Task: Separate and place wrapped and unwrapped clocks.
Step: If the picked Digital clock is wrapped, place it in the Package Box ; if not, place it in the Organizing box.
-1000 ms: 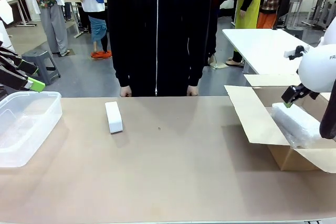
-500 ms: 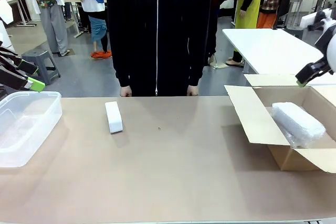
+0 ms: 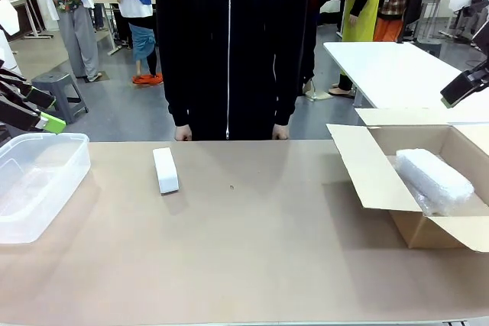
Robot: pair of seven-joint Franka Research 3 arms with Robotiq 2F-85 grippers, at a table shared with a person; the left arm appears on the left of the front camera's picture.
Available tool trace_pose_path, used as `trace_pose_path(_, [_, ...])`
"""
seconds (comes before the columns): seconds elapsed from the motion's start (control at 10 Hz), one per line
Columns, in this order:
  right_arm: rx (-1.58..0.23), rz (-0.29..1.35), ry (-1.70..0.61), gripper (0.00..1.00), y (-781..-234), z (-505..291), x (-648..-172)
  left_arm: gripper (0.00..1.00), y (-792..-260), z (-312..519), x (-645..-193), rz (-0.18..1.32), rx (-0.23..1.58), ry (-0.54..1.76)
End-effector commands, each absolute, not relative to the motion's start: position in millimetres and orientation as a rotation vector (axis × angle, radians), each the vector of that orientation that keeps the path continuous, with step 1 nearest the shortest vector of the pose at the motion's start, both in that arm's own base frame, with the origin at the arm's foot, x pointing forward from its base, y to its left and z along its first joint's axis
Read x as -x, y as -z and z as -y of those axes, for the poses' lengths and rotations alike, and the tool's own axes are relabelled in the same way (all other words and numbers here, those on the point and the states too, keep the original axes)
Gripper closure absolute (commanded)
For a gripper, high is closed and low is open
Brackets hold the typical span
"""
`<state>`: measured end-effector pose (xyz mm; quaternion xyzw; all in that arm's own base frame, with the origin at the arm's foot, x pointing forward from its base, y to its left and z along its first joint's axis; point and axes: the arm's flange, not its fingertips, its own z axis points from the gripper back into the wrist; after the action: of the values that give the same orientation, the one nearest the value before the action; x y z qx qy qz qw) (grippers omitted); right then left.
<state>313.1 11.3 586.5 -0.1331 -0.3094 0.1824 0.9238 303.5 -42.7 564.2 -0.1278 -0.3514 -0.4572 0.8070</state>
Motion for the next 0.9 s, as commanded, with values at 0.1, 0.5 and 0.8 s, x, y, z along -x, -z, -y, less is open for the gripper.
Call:
trace_pose_path(0.1, [0.264,0.659,-0.369,0.0,-590.6,-6.6,-312.7,0.0,-562.7,42.1,-304.1,0.754,0.292,0.984])
trace_pose_path(0.5, [0.264,0.659,-0.369,0.0,-590.6,-6.6,-312.7,0.0,-562.7,42.1,-304.1,0.754,0.292,0.984])
trace_pose_path(0.8, [0.264,0.659,-0.369,0.0,-590.6,-6.6,-312.7,0.0,-562.7,42.1,-304.1,0.754,0.292,0.984])
